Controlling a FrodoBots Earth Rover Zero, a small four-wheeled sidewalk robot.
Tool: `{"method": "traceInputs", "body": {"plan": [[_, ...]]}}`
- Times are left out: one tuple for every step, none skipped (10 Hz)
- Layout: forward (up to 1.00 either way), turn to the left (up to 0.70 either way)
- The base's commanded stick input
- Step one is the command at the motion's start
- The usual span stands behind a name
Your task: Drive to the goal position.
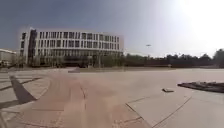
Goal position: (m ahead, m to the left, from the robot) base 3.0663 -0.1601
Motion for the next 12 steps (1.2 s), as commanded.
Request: {"method": "traceInputs", "body": {"plan": [[0.7, -0.02], [0.7, -0.02], [0.7, -0.02], [0.7, -0.02], [0.7, -0.02], [0.7, -0.02], [0.7, -0.02], [0.7, -0.02], [0.7, 0.24], [0.7, 0.33], [0.7, 0.33], [0.7, 0.33]]}}
